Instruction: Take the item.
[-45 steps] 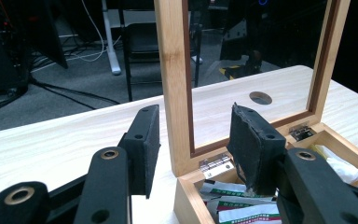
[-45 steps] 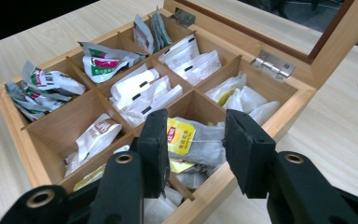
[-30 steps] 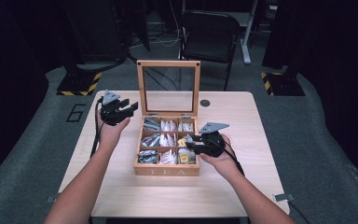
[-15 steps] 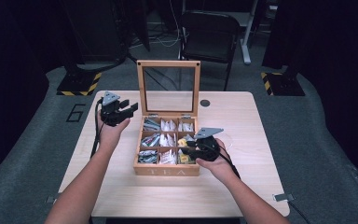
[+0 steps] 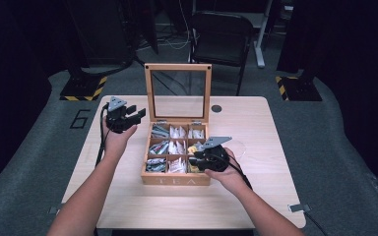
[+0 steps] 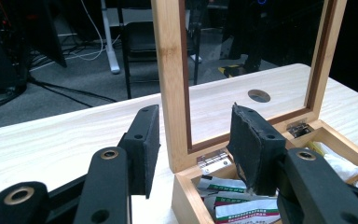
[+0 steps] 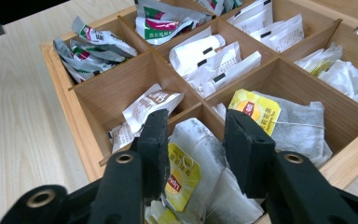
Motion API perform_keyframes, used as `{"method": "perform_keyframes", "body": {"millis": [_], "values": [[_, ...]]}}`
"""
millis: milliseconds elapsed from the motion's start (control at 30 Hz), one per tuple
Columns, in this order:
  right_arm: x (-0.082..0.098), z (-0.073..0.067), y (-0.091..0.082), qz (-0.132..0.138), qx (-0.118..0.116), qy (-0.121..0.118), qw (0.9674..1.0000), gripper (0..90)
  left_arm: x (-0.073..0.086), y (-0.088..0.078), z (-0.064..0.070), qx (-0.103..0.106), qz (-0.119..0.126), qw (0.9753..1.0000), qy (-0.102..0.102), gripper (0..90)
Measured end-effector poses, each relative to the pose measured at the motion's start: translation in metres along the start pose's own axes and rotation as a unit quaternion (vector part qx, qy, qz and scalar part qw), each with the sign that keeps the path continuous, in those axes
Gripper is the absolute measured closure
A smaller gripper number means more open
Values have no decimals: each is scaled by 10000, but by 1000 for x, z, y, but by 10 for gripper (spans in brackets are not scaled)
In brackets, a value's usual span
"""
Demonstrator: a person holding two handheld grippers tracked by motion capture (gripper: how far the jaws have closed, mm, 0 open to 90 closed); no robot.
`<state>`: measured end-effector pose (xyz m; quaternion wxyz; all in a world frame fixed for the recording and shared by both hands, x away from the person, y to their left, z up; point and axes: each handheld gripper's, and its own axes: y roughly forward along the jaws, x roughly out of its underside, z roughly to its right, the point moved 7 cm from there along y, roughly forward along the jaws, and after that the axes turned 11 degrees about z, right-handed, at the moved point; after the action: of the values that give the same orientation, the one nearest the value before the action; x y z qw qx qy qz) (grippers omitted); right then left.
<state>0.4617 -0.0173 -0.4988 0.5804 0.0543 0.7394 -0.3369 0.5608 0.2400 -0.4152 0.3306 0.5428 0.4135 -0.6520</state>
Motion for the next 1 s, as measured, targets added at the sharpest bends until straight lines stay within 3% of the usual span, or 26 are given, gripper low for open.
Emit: {"method": "perform_keyframes", "body": {"millis": [433,633,1000], "values": [[2,-3,-7,-119,-325,274,9990,829,-1,-1,-2,-25,0,10000,6,530],[1,-5,-9,-129,-377,251,9989,861,-1,-1,-2,-46,20,10000,18,529],[-7,-5,-13,104,-295,341,9989,872,-1,-1,-2,-57,33,10000,1,524]]}}
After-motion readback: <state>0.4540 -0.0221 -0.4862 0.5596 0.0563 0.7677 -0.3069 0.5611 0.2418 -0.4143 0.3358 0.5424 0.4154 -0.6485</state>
